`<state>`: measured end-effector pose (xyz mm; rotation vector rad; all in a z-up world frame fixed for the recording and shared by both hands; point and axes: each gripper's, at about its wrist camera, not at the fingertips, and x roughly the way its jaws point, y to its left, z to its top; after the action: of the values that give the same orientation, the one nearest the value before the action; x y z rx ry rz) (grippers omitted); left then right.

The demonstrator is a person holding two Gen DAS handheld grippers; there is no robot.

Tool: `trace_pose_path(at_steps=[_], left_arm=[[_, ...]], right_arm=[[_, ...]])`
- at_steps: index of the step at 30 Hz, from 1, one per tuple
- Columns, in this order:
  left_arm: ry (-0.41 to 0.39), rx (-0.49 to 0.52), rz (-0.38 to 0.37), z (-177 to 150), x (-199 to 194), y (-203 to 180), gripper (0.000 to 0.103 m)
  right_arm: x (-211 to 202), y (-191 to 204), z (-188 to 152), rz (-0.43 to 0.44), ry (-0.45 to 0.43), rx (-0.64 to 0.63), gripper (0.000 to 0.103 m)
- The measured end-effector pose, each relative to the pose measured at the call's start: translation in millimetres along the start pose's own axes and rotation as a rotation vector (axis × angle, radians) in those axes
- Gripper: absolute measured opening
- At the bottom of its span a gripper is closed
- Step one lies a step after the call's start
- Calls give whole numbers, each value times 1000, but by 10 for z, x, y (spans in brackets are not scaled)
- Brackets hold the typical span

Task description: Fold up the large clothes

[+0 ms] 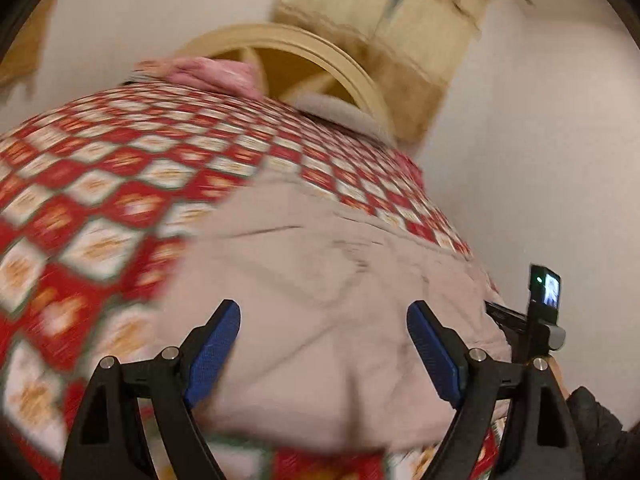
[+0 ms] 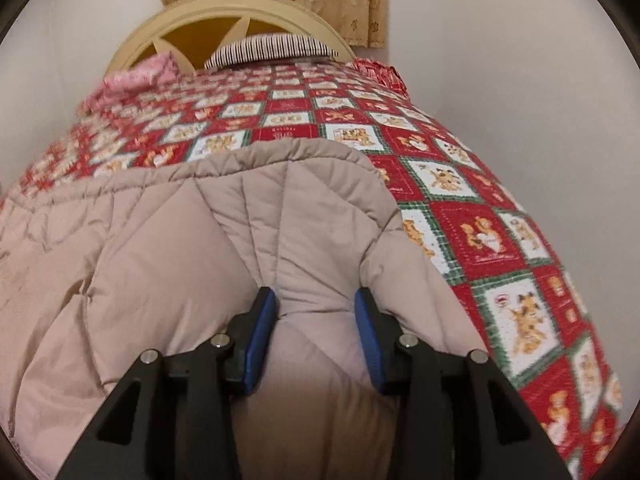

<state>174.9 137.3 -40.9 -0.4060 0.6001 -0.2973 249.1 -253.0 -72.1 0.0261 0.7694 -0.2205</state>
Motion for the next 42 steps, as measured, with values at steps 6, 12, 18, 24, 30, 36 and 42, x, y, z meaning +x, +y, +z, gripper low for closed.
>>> trace_pose_path(at_steps=[6,12,18,24,30,36,42], left_arm=[[-39,-151,67,-288,-237,512,86],[29,-261,1,-479,3,440,86],[116,-366,-80,-642,281,456,86],[66,-440,-76,-414,599,479,87],[-12,-517,-75,-303,792,498,88],[-31,-521,-224,-276,887,477,48],[-9,-442,-313,-143,688,440,26]], right_arm=[[-958,359,-82,69,-238,38,28],[-1242,1077,-333,292,-206,6,27],[-661,1428,-510,297,-74,33,24],[-470,1418,-631,297,-54,37,23],[-452,1441,-638,293,-47,31,23],[-454,1506,-633,294,-30,37,23],[-420,1470,-599,319,25,78,24]])
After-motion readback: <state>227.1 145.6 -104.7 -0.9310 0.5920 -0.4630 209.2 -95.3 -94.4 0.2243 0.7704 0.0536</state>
